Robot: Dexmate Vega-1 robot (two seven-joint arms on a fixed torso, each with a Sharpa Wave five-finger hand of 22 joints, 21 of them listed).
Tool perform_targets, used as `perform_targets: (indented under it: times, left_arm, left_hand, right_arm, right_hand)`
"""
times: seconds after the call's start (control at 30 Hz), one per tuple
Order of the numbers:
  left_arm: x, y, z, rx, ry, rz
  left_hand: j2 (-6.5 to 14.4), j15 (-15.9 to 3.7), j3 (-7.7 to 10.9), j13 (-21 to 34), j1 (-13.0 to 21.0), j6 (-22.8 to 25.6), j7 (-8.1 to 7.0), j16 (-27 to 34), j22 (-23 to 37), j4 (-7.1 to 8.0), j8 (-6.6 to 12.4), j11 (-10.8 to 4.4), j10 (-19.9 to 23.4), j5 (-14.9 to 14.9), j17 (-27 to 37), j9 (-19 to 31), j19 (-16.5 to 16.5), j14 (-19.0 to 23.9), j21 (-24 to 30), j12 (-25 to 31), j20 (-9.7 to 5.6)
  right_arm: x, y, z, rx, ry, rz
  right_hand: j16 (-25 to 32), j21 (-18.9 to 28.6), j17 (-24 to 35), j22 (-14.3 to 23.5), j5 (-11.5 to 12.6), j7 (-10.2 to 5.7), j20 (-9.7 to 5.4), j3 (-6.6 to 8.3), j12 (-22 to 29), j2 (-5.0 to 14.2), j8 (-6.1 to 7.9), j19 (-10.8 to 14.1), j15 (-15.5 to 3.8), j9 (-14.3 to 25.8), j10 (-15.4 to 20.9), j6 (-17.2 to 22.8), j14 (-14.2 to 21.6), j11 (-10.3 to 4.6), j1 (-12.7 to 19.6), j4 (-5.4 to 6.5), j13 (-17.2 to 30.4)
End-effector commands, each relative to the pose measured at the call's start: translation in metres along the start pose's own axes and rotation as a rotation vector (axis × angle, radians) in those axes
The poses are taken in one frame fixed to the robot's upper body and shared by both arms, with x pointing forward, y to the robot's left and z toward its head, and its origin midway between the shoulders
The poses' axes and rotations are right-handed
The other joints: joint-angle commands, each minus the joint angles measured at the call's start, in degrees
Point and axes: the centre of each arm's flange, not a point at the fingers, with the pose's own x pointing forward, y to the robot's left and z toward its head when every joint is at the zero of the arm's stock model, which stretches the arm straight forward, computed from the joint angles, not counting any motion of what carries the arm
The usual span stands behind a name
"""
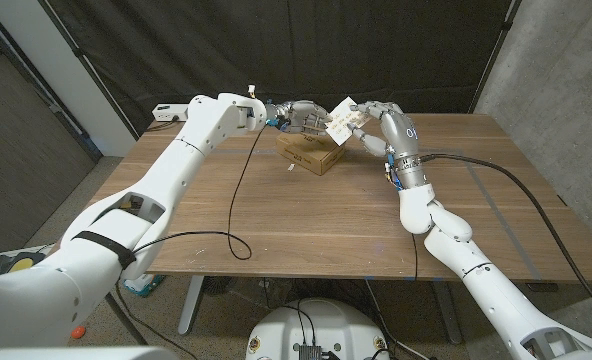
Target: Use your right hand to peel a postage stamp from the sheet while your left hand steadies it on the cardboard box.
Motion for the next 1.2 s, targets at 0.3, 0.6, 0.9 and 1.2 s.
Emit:
perform_targets:
  times: [0.3, 0.6, 0.9, 1.2]
  left_arm:
    - [-0.01, -0.007, 0.001, -0.009, 0.008, -0.033]
    - [-0.012, -0.008, 0.002, -0.012, 0.007, -0.045]
    - [-0.013, -0.009, 0.004, -0.015, 0.006, -0.056]
    - [-0.017, -0.008, 0.005, 0.003, 0.0, -0.053]
  left_hand:
    - [1.0, 2.13, 0.34, 1.0, 0.3, 1.3, 0.72, 1.1, -0.1, 0.24, 3.14, 1.38, 0.4, 0.6, 0.6, 2.6, -0.2, 0.9, 1.9, -0.1, 1.03]
    - [1.1, 2.8, 0.32, 1.6, -0.2, 1.2, 0.79, 1.7, 0.0, 0.47, 3.02, 0.94, 0.7, 0.8, 0.9, 3.4, -0.3, 1.4, 2.8, 0.1, 1.06]
    - [1.3, 2.07, 0.26, 2.4, -1.0, 0.9, 0.69, 2.1, -0.6, 0.81, 2.83, -0.35, 0.5, 1.0, 1.2, 4.4, -0.2, 1.1, 3.4, 0.0, 0.88]
    - [1.6, 1.14, 0.69, 3.6, -2.7, -0.4, 0.51, 2.2, -1.7, 1.45, 2.33, -2.34, -0.6, 1.7, 1.4, 6.1, -0.3, 0.1, 4.1, -0.4, 0.93]
  right_arm:
    - [-0.003, 0.008, -0.009, -0.045, 0.004, -0.051]
    - [-0.005, 0.006, -0.009, -0.083, 0.009, -0.06]
    - [-0.005, 0.007, -0.006, -0.078, -0.022, -0.032]
    - [-0.005, 0.01, -0.004, -0.072, -0.028, 0.001]
  right_hand:
    - [1.8, 0.9, 1.2, -0.1, 3.6, 6.14, -1.32, 2.44, 0.6, -0.81, 0.28, 2.3, -4.16, 0.2, 4.3, 4.5, 4.1, 5.63, 7.6, -1.0, 0.2]
    - [2.0, 1.0, 1.7, -0.1, 4.4, 9.66, -1.66, 3.6, 0.6, -1.54, 0.31, 2.4, -3.35, 0.3, 5.9, 6.5, 5.0, 8.45, 11.4, -0.95, 0.3]
    - [2.2, 1.3, 3.1, 0.1, 5.8, 9.88, -2.09, 3.43, 1.0, -2.15, 2.41, 1.5, -2.57, 0.1, 8.4, 17.3, 5.5, 8.37, 13.1, 0.72, 0.6]
    - [2.4, 1.6, 4.3, 0.2, 7.4, 11.12, -2.36, 2.1, 1.4, -1.97, 3.68, 0.7, -1.6, -0.1, 11.0, 28.2, 6.0, 7.63, 12.8, 2.0, 0.6]
